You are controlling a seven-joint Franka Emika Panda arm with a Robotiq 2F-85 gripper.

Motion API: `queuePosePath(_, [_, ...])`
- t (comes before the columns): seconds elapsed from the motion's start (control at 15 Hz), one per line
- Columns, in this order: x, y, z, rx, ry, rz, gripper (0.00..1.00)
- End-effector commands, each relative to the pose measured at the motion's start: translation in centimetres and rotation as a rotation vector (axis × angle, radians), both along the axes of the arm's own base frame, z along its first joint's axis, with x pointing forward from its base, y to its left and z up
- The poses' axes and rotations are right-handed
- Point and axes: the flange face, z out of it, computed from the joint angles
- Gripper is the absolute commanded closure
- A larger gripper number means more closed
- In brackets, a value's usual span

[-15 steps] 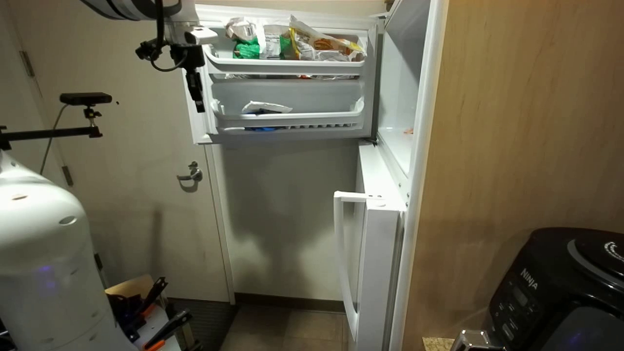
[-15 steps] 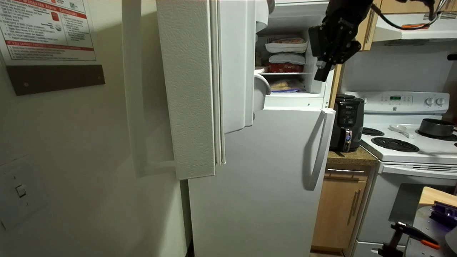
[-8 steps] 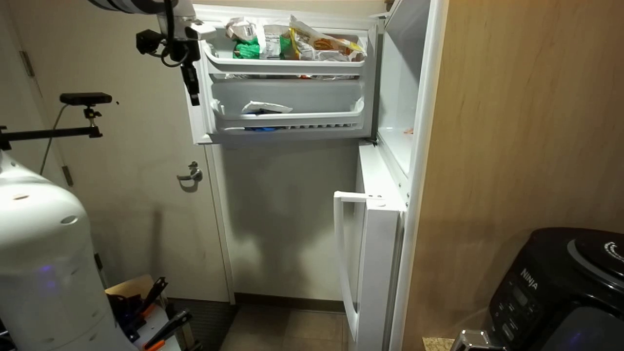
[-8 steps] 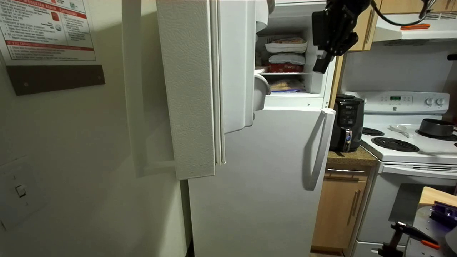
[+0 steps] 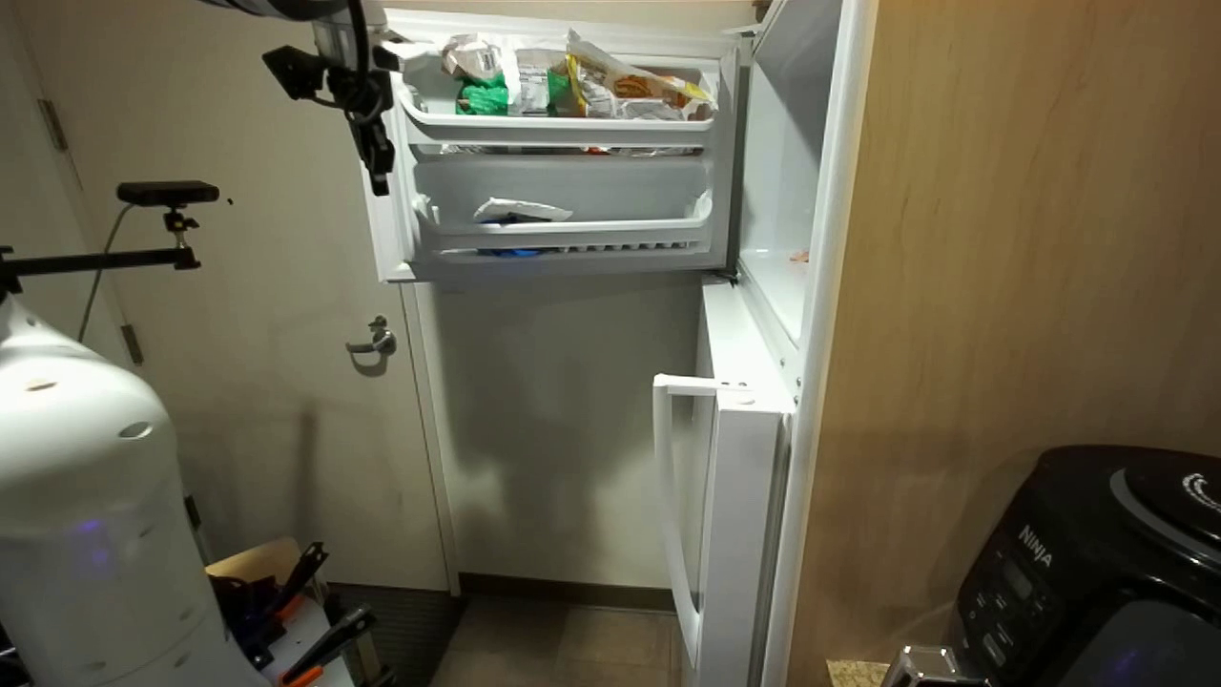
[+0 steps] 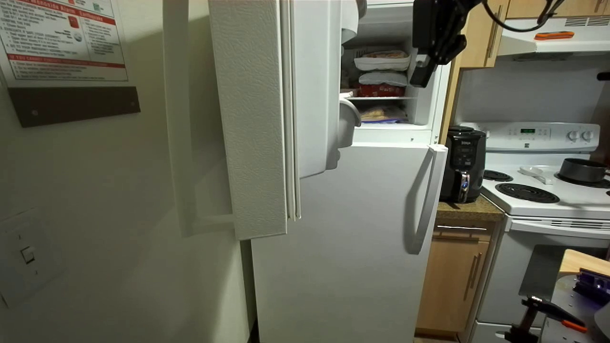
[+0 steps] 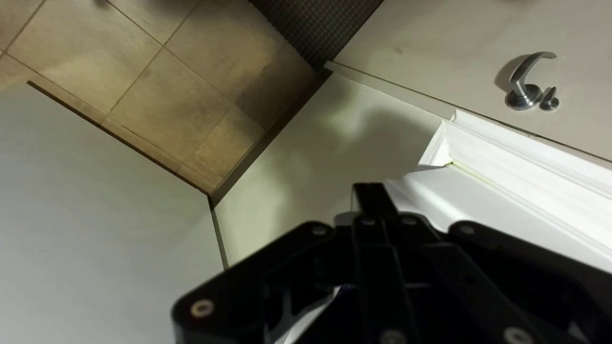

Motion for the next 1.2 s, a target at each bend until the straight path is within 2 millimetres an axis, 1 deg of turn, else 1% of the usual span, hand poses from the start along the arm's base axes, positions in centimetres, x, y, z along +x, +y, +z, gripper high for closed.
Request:
queuePosePath(0.0, [0.1,0.1,0.2,0.0,-0.002,0.007,0.93])
queuePosePath(0.13, [0.3,0.1,0.2,0.001,-0.004,0.015,0.79])
queuePosePath(0.2, [0.3,0.1,0.2,0.0,-0.005,0.016,0.76])
queuePosePath(0.73, [0.3,0.1,0.2,0.0,-0.005,0.017,0.76])
queuePosePath(0.8, [0.3,0.1,0.2,0.0,-0.005,0.017,0.51])
queuePosePath(0.87, [0.9,-0.2,-0.3,-0.012,-0.002,0.009,0.5])
queuePosePath(0.93, [1.2,-0.1,-0.5,-0.012,0.005,0.015,0.45])
queuePosePath(1.07, [1.1,0.4,-0.6,-0.007,0.017,0.029,0.33])
queuePosePath(1.13, [0.7,0.9,-0.4,0.003,0.025,0.048,0.25])
